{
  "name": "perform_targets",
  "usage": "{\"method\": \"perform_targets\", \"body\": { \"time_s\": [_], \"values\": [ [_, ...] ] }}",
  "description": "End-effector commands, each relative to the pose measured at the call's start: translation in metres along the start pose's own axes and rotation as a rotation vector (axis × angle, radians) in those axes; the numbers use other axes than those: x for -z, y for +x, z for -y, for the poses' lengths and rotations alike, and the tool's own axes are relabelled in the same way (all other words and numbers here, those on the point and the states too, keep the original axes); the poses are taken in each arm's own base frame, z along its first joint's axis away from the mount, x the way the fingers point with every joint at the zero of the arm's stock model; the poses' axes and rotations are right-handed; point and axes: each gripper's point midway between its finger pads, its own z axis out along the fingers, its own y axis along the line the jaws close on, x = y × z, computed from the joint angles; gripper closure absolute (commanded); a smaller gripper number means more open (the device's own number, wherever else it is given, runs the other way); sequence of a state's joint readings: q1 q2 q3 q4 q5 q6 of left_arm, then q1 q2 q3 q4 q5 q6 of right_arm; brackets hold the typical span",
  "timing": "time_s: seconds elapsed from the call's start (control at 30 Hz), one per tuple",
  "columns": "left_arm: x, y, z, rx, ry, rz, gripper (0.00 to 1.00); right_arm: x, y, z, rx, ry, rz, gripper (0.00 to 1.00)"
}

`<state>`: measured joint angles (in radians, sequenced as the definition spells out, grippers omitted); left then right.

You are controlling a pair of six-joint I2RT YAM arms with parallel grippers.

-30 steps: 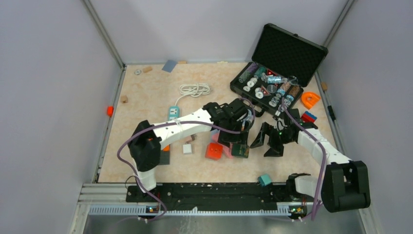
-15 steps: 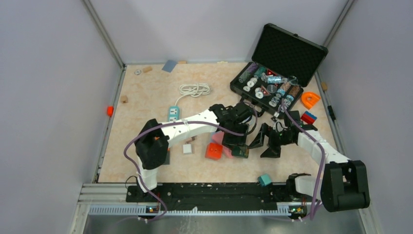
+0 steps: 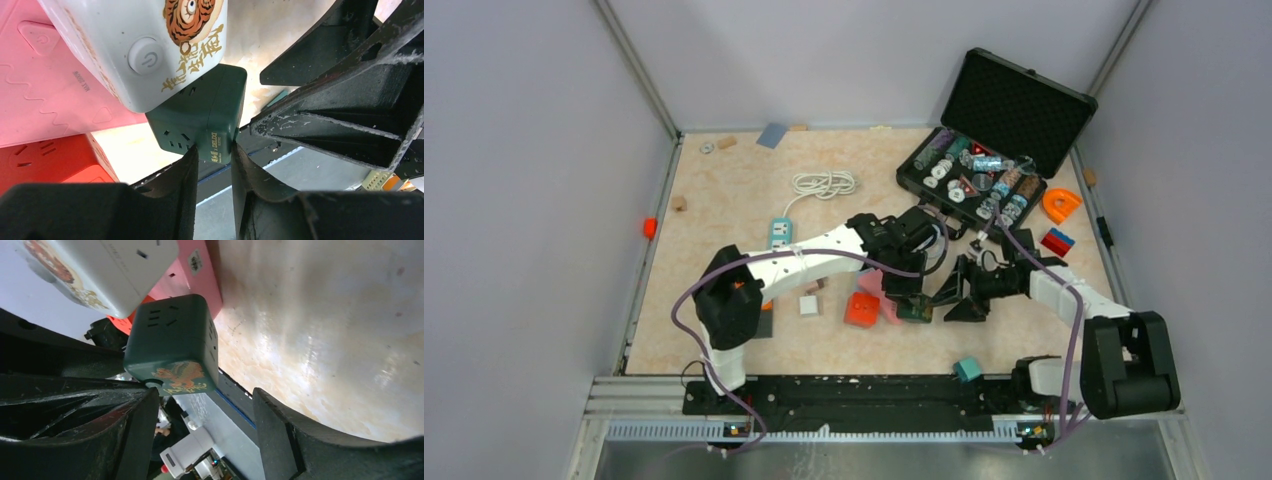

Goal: Insert the plug
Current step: Press the plug into the socket.

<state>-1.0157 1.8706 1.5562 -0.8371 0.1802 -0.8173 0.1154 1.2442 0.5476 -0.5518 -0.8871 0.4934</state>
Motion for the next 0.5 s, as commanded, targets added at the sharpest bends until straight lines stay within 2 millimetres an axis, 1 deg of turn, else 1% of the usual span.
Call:
{"method": "perform_targets", "body": {
  "time_s": [0.0, 0.1, 0.17, 0.3, 0.4, 0.47],
  "values": [
    [0.003, -0.005, -0.037, 0.042, -0.114, 0.037, 0.7, -0.008, -0.001, -0.02, 0.071, -0.078, -0.023, 0.35],
    [0.003, -0.003, -0.043, 0.058, -0.117, 0.039, 0.72, -0.015, 0.002, -0.027, 0.112, -0.064, -0.054, 0.4],
    [0.003, -0.002, -0.047, 0.067, -0.128, 0.038, 0.72, -0.018, 0.004, -0.029, 0.13, -0.05, -0.066, 0.46],
    [0.003, 0.001, -0.055, 0.088, -0.133, 0.039, 0.73, -0.02, 0.003, -0.028, 0.127, -0.044, -0.07, 0.53],
    [0.004, 0.0, -0.059, 0.097, -0.135, 0.042, 0.73, -0.022, 0.0, -0.026, 0.124, -0.041, -0.063, 0.56],
    [0.005, -0.001, -0.062, 0.105, -0.14, 0.044, 0.75, -0.023, -0.003, -0.029, 0.125, -0.053, -0.056, 0.56]
  ]
}}
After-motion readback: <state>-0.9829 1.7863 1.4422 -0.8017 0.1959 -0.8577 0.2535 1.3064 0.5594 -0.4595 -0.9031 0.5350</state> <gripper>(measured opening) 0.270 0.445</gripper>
